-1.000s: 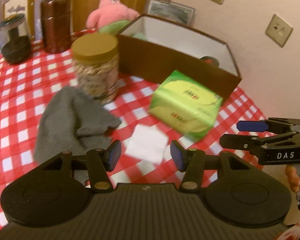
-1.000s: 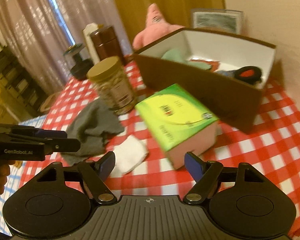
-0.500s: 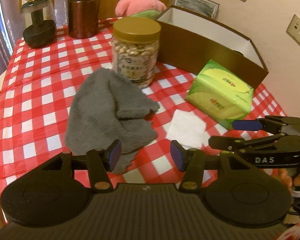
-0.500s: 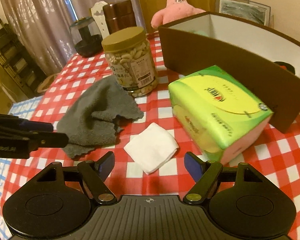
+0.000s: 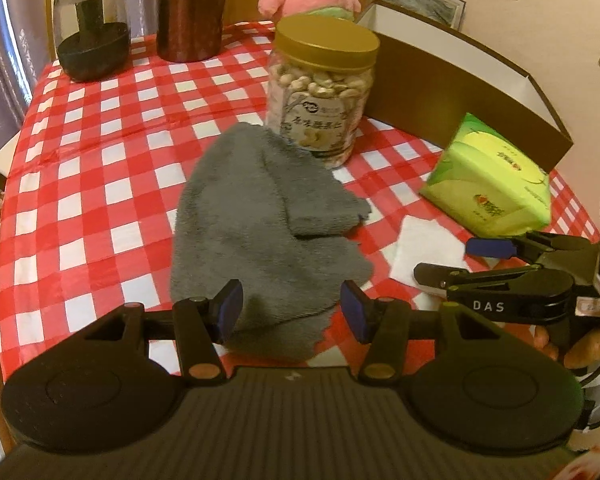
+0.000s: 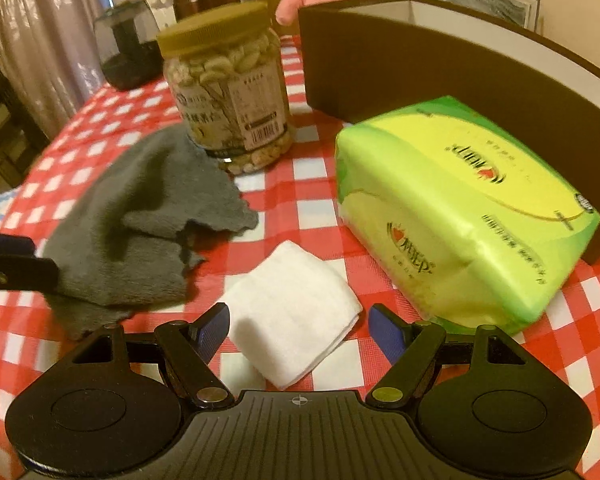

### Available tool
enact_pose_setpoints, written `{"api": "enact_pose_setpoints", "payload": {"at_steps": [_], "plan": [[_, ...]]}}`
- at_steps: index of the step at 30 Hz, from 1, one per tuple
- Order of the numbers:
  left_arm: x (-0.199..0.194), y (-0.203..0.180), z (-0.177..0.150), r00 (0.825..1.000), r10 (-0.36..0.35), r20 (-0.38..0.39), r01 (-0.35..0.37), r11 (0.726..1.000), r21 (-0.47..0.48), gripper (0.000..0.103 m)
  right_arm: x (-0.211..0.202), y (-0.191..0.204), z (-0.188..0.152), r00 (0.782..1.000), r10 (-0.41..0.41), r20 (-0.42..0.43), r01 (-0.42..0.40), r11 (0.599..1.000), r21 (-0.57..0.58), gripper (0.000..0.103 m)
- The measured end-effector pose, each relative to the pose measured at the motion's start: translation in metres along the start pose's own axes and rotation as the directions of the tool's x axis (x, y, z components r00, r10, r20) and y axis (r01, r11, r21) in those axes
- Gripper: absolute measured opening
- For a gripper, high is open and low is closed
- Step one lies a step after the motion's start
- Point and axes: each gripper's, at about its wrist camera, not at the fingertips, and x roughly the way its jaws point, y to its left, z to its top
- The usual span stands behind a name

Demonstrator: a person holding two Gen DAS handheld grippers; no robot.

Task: Organize soft objects
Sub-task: 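Grasp the white cloth with the right tool while the left tool grasps the grey towel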

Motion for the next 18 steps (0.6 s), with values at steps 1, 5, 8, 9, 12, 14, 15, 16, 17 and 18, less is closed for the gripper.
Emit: {"api": "enact_pose_setpoints", "payload": {"at_steps": [1, 5, 8, 9, 12, 14, 15, 16, 17, 18], "plan": [[0.002, 0.003, 0.001, 1.0, 0.001, -0.002, -0.001, 1.0, 0.0, 0.051, 0.001, 0.002, 0.0, 1.0, -0.009, 0.004, 0.009, 1.0, -0.005, 0.076], [0.009, 0.01, 0.002, 1.0, 0.0, -0.009, 0.0, 1.0, 0.003, 0.051, 0.006, 0.011, -0.001, 1.0, -0.023, 0.013, 0.024, 0.998, -0.057, 0.077], [0.013, 0.013, 0.003, 1.0, -0.002, -0.016, 0.003, 1.0, 0.005, 0.051, 0.008, 0.02, -0.003, 0.999, -0.03, 0.013, 0.031, 0.994, -0.108, 0.076], [0.015, 0.014, 0.003, 1.0, -0.003, -0.017, 0.003, 1.0, 0.006, 0.051, 0.009, 0.023, -0.004, 0.999, -0.033, 0.017, 0.035, 0.991, -0.126, 0.076], [0.019, 0.016, 0.005, 1.0, -0.003, -0.017, 0.004, 1.0, 0.01, 0.051, 0.009, 0.028, -0.006, 0.999, -0.023, 0.034, 0.028, 0.987, -0.155, 0.062], [0.021, 0.018, 0.006, 1.0, -0.002, -0.016, 0.002, 1.0, 0.012, 0.051, 0.009, 0.033, -0.006, 0.999, -0.014, 0.042, 0.021, 0.983, -0.181, 0.049], [0.023, 0.019, 0.007, 1.0, -0.002, -0.016, 0.002, 1.0, 0.011, 0.051, 0.009, 0.034, -0.005, 0.999, -0.012, 0.045, 0.021, 0.981, -0.193, 0.038], [0.024, 0.019, 0.008, 1.0, -0.001, -0.016, 0.002, 1.0, 0.011, 0.051, 0.01, 0.035, -0.004, 0.999, -0.013, 0.047, 0.022, 0.98, -0.2, 0.032], [0.024, 0.02, 0.009, 1.0, 0.0, -0.017, 0.0, 1.0, 0.011, 0.052, 0.01, 0.035, -0.003, 0.999, -0.022, 0.049, 0.032, 0.979, -0.203, 0.018], [0.026, 0.021, 0.011, 1.0, 0.001, -0.016, -0.001, 1.0, 0.012, 0.053, 0.011, 0.034, -0.001, 0.998, -0.029, 0.049, 0.038, 0.979, -0.201, 0.007]]}}
